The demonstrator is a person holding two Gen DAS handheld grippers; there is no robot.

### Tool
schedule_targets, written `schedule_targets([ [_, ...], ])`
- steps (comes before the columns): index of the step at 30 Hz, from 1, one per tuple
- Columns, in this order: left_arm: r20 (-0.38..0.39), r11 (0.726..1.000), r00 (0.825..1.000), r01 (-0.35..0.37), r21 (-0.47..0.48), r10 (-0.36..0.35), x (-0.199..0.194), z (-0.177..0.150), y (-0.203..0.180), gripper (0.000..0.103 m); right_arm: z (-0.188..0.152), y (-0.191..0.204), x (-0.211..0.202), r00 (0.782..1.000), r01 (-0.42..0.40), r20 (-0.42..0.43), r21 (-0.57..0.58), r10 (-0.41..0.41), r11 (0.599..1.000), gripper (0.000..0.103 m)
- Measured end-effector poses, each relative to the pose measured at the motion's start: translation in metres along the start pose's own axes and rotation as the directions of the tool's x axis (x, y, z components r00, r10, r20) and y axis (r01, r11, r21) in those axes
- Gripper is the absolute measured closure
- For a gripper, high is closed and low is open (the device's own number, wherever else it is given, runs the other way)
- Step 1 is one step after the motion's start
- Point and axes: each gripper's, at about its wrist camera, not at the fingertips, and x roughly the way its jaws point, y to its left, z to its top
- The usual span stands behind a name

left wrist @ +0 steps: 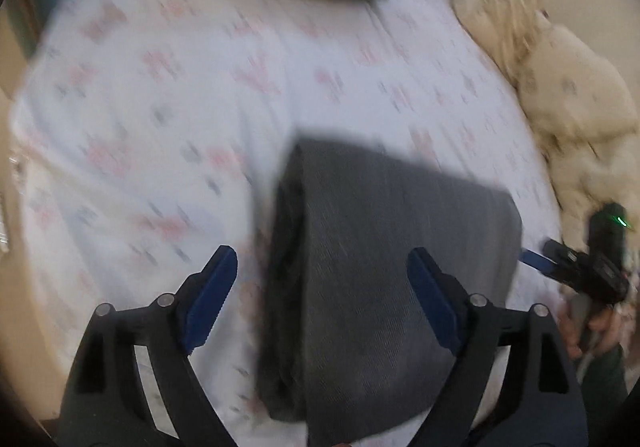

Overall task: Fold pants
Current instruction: 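Lift the folded pants with both grippers and carry them toward the clothes stack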

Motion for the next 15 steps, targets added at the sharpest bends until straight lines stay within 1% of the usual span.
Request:
schedule_targets([
  [2,-0.099,1.0,0.995,0.019,0.01,-0.018,0.024,-0.014,0.002,0.017,-0.008,-0.004,0.02,0.997,-0.024,-0.07,0.031,0.026,0.999,0.002],
  [4,-0.122,0.999,0.992,0.042,-0.019,-0.044,0.035,-0.022,0.008,0.017,-0.015,0.0,0.043,0.99,-0.007,-0.14,-0.001,0.006,1.0,0.003],
  [5,-0.121,0.999,0.992,0.045,-0.013,-0.047,0.038,-0.02,0.01,0.018,-0.02,0.007,0.057,0.984,0.032,-0.171,-0.064,-0.042,0.997,0.005],
  [6,-0.127,0.998,0.99,0.058,-0.005,-0.058,0.04,-0.019,0.011,0.019,-0.024,0.011,0.066,0.98,0.066,-0.18,-0.114,-0.086,0.991,0.005],
  [7,-0.135,0.998,0.989,0.067,-0.002,-0.066,0.043,-0.017,0.013,0.019,-0.028,0.015,0.073,0.977,0.097,-0.171,-0.161,-0.125,0.982,0.006],
  [8,-0.142,0.997,0.987,0.072,-0.01,-0.073,0.045,-0.017,0.015,0.019,-0.032,0.019,0.077,0.981,0.111,-0.133,-0.194,-0.138,0.975,0.012],
  [9,-0.146,0.997,0.986,0.077,-0.015,-0.078,0.048,-0.016,0.015,0.02,-0.032,0.02,0.078,0.984,0.103,-0.123,-0.194,-0.128,0.976,0.021],
  [10,-0.149,0.997,0.986,0.076,-0.011,-0.077,0.05,-0.015,0.014,0.022,-0.032,0.021,0.079,0.987,0.079,-0.124,-0.18,-0.102,0.98,0.032],
  [11,-0.15,0.996,0.985,0.085,0.005,-0.083,0.051,-0.015,0.01,0.038,-0.032,0.023,0.079,0.989,0.064,-0.123,-0.167,-0.085,0.984,0.043],
  [12,-0.157,0.994,0.982,0.109,0.023,-0.104,0.052,-0.015,0.005,0.056,-0.032,0.027,0.078,0.99,0.049,-0.12,-0.172,-0.07,0.984,0.051],
  [13,-0.154,0.994,0.984,0.099,0.049,-0.09,0.051,-0.015,-0.001,0.061,-0.033,0.031,0.078,0.991,0.031,-0.12,-0.187,-0.054,0.982,0.061],
  [14,-0.14,0.993,0.987,0.089,0.081,-0.077,0.046,-0.016,-0.008,0.07,-0.031,0.034,0.077,0.992,0.03,-0.114,-0.197,-0.054,0.98,0.074],
  [15,-0.127,0.992,0.989,0.082,0.095,-0.069,0.042,-0.016,-0.012,0.076,-0.03,0.038,0.074,0.994,0.018,-0.104,-0.211,-0.041,0.977,0.076],
])
